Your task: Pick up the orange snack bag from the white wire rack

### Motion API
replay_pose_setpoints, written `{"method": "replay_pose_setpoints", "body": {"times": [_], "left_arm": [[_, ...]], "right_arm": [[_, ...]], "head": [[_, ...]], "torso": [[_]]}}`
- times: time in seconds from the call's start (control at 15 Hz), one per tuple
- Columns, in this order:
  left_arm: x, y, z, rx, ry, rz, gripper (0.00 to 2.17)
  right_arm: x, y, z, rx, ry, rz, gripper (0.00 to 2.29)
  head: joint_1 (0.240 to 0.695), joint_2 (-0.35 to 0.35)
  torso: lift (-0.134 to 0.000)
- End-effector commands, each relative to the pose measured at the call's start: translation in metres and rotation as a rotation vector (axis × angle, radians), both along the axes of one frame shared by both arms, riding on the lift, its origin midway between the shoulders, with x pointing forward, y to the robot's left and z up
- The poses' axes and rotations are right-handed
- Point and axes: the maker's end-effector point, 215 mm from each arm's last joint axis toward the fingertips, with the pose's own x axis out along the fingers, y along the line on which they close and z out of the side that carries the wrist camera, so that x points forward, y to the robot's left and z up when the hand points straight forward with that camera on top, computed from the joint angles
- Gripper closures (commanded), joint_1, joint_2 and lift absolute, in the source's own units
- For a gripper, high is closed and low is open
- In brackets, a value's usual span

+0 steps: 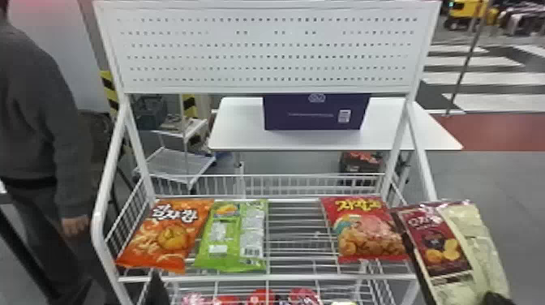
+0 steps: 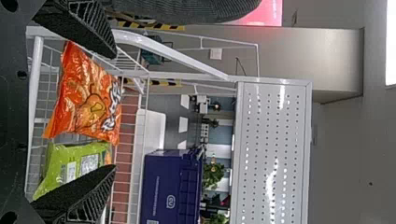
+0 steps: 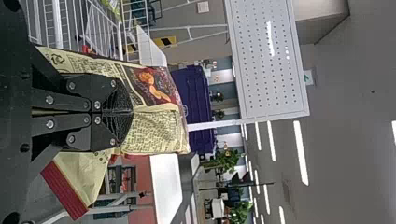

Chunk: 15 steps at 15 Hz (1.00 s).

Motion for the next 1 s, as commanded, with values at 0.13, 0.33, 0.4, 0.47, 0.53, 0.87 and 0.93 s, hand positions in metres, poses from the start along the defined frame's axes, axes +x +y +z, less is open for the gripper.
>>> {"method": "replay_pose_setpoints", "body": {"times": [0.13, 0.33, 0.4, 0.47, 0.53, 0.87, 0.93], "left_arm": [[0.002, 0.0, -0.003, 0.008, 0.012, -0.002, 0.04], [0.003, -0.001, -0.004, 0.008, 0.016, -0.003, 0.04], [0.003, -0.001, -0.005, 0.009, 0.019, -0.003, 0.04], [0.004, -0.001, -0.005, 0.01, 0.019, -0.003, 0.04], [0.01, -0.001, -0.005, 0.016, 0.015, -0.004, 0.04], [0.082, -0.012, -0.045, 0.069, 0.102, -0.018, 0.04], [0.101, -0.014, -0.051, 0.082, 0.124, -0.02, 0.04]], "right_arm": [[0.0, 0.0, 0.0, 0.0, 0.001, 0.0, 2.26], [-0.001, -0.001, -0.001, -0.003, 0.003, -0.001, 2.26], [-0.001, -0.001, -0.001, -0.001, 0.003, -0.001, 2.26], [-0.001, -0.001, -0.001, -0.002, 0.003, 0.0, 2.26], [-0.001, -0.001, -0.001, -0.002, 0.003, 0.0, 2.26], [-0.002, -0.003, 0.001, -0.005, -0.002, -0.003, 2.26], [-0.002, -0.003, 0.0, -0.007, 0.0, -0.004, 2.26]], "head": [[0.499, 0.0], [0.499, 0.0], [0.499, 0.0], [0.499, 0.0], [0.499, 0.0], [0.499, 0.0], [0.499, 0.0]], "torso": [[0.0], [0.0], [0.0], [0.0], [0.0], [0.0], [0.0]]}}
